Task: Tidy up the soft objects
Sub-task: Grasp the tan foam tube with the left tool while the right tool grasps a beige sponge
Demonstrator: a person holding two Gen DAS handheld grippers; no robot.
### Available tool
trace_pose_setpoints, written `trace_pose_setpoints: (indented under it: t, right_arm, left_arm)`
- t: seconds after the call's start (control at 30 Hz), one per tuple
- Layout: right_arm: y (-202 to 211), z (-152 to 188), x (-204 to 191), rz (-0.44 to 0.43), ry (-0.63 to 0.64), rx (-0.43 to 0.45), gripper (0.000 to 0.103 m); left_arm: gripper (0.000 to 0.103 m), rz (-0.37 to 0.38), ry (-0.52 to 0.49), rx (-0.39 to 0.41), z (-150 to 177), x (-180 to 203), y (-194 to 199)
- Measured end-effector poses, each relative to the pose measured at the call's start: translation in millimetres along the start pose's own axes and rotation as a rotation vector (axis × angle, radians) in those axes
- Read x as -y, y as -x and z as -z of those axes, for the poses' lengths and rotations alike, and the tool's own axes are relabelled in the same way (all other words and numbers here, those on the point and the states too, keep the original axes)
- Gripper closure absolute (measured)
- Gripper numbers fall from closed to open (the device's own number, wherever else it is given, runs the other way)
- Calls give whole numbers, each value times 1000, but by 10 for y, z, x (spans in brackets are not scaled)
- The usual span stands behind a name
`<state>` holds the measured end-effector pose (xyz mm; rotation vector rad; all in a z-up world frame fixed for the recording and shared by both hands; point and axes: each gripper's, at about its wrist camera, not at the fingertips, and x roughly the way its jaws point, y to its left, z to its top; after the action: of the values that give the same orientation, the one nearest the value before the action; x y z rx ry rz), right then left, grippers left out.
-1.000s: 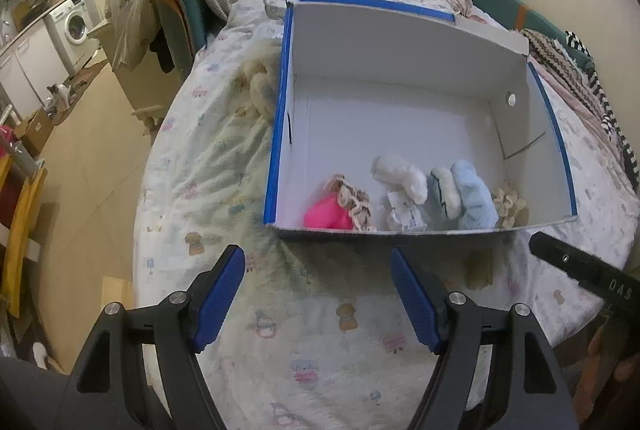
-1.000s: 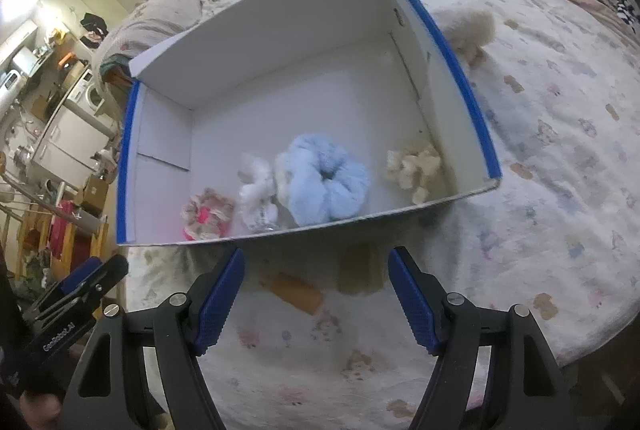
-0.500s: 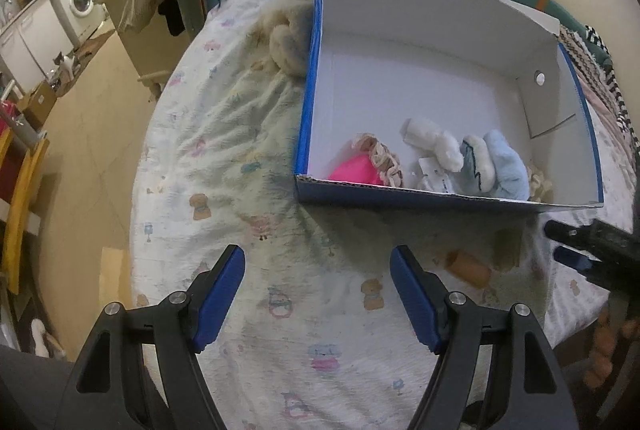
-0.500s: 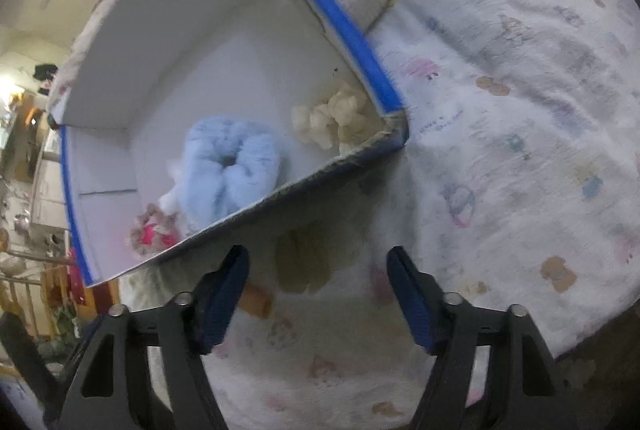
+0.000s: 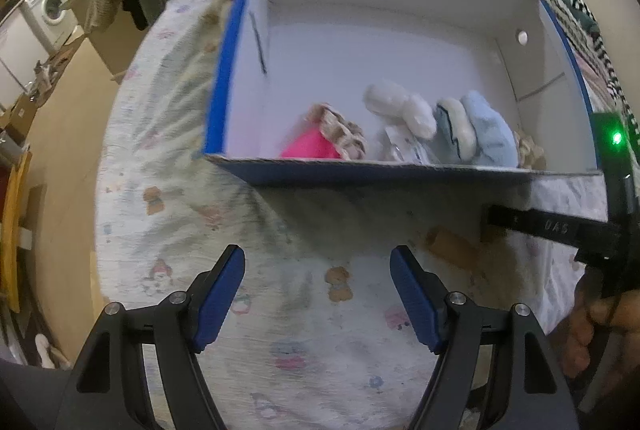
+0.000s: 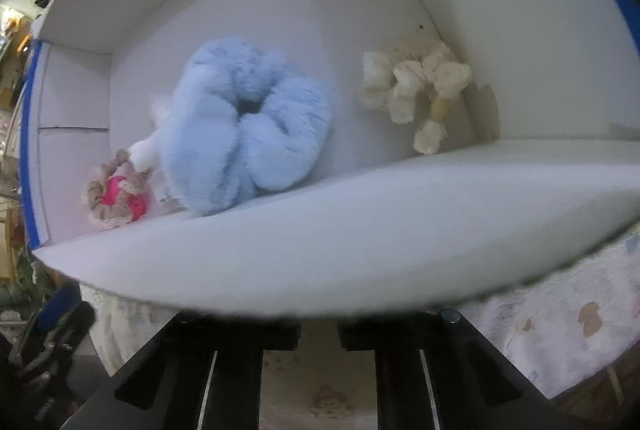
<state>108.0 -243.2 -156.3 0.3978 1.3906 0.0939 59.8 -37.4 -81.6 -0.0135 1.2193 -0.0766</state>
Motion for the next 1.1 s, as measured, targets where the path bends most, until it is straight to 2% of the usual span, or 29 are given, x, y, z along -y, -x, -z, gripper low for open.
trace_pose_setpoints:
  t: [0.4,0.57,0.67,0.73,0.8,0.83,0.87,1.1]
  right_arm:
    - [561,183,156,-91,-84,103,90]
    - [646,247,274,-99,-107,107,90]
    - [698,265,337,-105,-117,113,90]
    - [711,265,374,-121,-126,114,89]
    - [753,227,362,-120,-128,117,89]
    - [763,231,364,-122,-128,116,89]
    - [767,232,359,-125,-126,114,89]
    - [713,318,420,-130,-113,109,89]
  left_arm:
    - [32,117,-104,-117,-44,744,-473]
    - [45,130,-160,-155,-49,1001,-711]
    - [53,135,-178,-150,-43,1039,-797]
    - [67,146,-185,-135,-63,1031,-808]
    - [76,163,-174,-140,-105,977,-834]
    - [93,178,-166,-141,-116,960,-834]
    - [99,223,-156,-156,-128,949,-837]
    - [99,210,-166,-103,-192,907,-637]
